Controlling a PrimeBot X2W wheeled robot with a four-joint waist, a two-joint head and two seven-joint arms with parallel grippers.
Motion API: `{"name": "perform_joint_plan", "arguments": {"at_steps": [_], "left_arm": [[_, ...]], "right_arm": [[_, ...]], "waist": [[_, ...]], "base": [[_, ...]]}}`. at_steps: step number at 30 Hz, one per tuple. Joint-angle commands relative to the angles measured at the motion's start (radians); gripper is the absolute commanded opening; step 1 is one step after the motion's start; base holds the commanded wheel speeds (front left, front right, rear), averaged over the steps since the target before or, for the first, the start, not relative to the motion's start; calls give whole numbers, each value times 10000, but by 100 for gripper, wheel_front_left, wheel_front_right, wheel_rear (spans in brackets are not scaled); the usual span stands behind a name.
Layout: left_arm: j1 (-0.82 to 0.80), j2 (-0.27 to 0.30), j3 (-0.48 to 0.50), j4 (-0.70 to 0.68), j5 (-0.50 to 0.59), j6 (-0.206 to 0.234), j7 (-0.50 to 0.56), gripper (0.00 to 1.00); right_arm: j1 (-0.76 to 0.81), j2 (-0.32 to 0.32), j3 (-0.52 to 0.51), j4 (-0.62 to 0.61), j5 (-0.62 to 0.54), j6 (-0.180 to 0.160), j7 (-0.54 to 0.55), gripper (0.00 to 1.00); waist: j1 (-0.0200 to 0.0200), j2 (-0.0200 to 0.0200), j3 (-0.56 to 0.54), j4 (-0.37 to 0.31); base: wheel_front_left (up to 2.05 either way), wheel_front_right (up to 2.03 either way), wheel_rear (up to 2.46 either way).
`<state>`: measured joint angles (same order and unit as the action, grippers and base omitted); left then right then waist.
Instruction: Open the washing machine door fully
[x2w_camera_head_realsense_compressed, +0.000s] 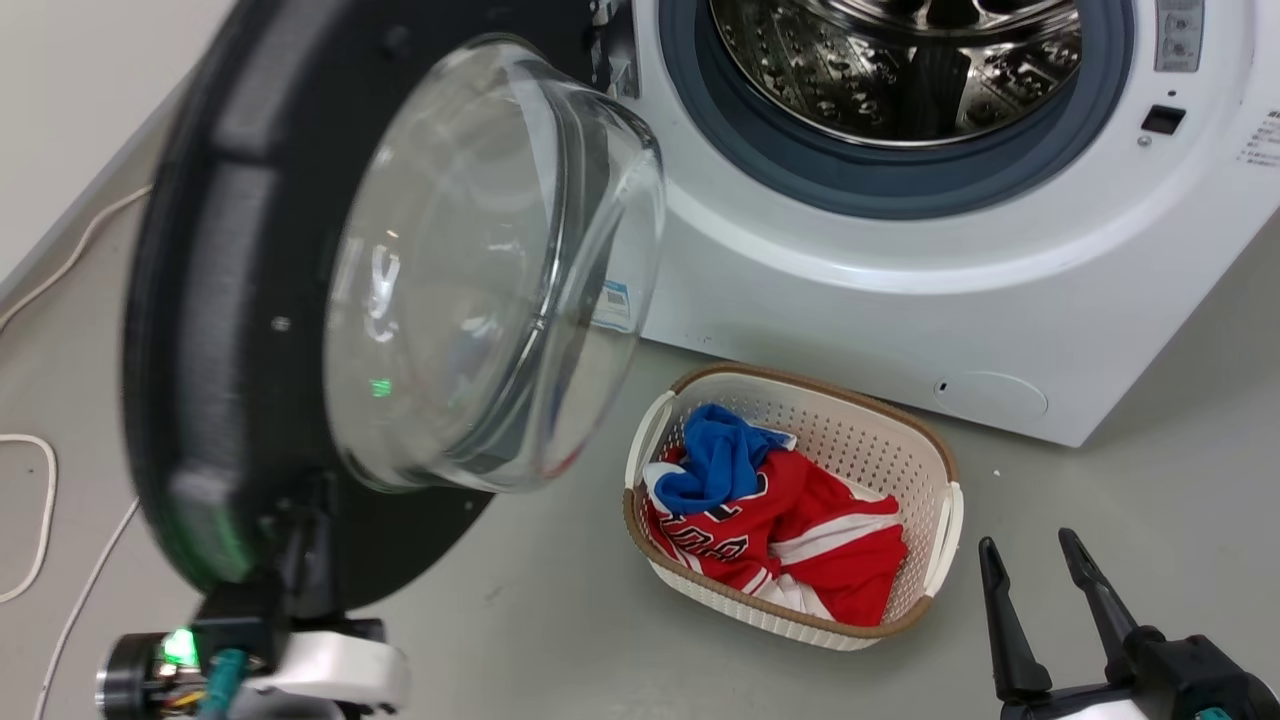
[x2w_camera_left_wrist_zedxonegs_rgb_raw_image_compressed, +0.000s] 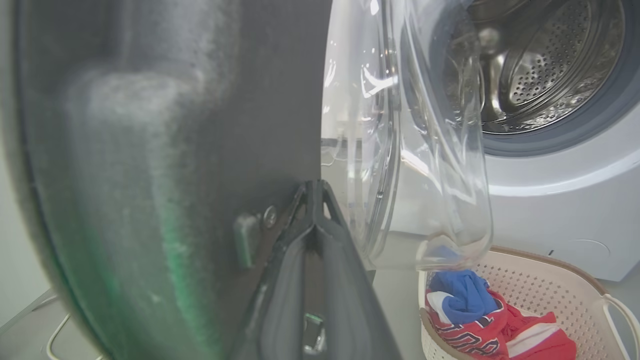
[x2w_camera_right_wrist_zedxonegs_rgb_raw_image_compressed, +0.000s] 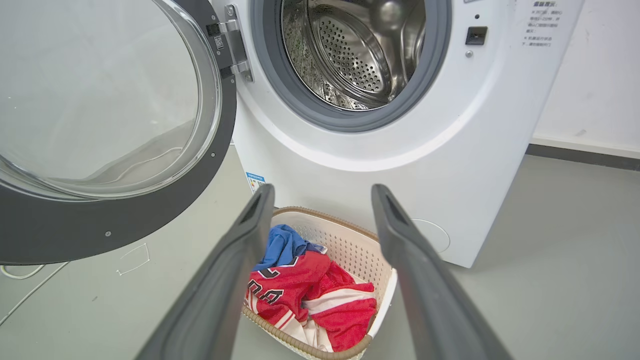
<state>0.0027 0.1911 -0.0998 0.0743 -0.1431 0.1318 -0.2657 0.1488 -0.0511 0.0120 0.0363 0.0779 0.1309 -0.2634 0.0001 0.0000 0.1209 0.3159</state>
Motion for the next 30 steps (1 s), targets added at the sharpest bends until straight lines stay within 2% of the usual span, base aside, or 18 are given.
{"name": "perform_joint_plan", "arguments": {"at_steps": [1,6,13,20,30], "left_arm": [[-251,145,471,154,-127,35,23,0],[-804,65,1473,469,-331,-41,22,0],[-1680,-31,3067,1030,-664,-367,22,0],[-2086,-84,4537,1372,-583,-548,23,0],[-2932,49,5718,2157,-385,-1136,23,0]], "right_arm": [[-143,17,-53,-11,-89,-3,-19,100],[-371,17,-139,-77,-252,-3,-19,100],[-736,16,-178,-111,-454,-3,-18,100],[-975,17,-272,-170,-627,-3,-18,100],[-1162,17,-377,-224,-801,-3,-18,100]], "waist": [[-1,0,170,-59],[-1,0,610,-159],[-1,0,1216,-374],[-1,0,1669,-648],[-1,0,2040,-812]], "base": [[0,0,0],[0,0,0],[0,0,0],[0,0,0],[0,0,0]]}}
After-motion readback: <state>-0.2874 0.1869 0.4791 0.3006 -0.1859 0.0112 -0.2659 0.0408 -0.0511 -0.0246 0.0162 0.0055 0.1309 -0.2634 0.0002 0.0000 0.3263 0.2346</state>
